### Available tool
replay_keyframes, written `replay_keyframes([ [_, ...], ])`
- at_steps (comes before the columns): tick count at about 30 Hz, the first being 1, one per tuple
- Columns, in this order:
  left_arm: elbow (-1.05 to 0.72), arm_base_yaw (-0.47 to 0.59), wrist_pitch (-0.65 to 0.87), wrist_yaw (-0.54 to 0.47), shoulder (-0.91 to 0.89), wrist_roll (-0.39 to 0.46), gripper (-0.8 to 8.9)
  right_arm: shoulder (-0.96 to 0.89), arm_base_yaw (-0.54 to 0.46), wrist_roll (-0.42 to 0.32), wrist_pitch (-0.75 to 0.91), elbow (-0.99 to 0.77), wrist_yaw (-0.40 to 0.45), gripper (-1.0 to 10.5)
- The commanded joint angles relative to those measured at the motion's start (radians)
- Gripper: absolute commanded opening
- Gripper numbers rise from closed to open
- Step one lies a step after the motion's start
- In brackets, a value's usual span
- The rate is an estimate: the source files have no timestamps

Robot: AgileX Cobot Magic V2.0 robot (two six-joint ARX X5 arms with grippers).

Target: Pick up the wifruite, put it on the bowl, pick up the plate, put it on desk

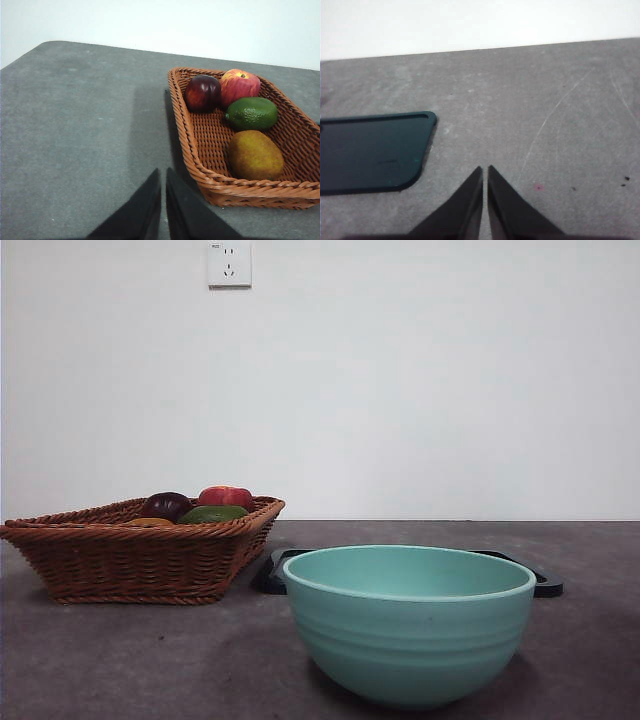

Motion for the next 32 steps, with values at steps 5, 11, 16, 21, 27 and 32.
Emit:
replay_keyframes([
  [5, 0.048, 0.000, -0.007, 0.002, -0.001, -0.061, 0.15, -0.001, 0.006, 0.114, -0.005, 0.051, -0.001, 0.1],
  [11, 0.134, -0.002, -0.013, 0.002, 0.001, -0.137, 0.15, 0.002, 0.041, 0.214, -0.003, 0.141, -0.001, 0.1],
  [16, 0.245, -0.004, -0.055, 0.002, 0.014, -0.163, 0.15, 0.046, 0.080, 0.246, -0.025, 0.244, -0.005, 0.1],
  [21, 0.399, -0.005, -0.152, 0.018, 0.067, -0.165, 0.15, 0.143, 0.114, 0.223, -0.137, 0.394, -0.006, 0.1],
  [27, 0.570, -0.005, -0.258, 0.103, 0.166, -0.150, 0.15, 0.284, 0.134, 0.168, -0.289, 0.575, -0.108, 0.1],
  [32, 0.660, -0.005, -0.324, 0.207, 0.243, -0.152, 0.15, 0.370, 0.162, 0.150, -0.343, 0.691, -0.209, 0.1],
])
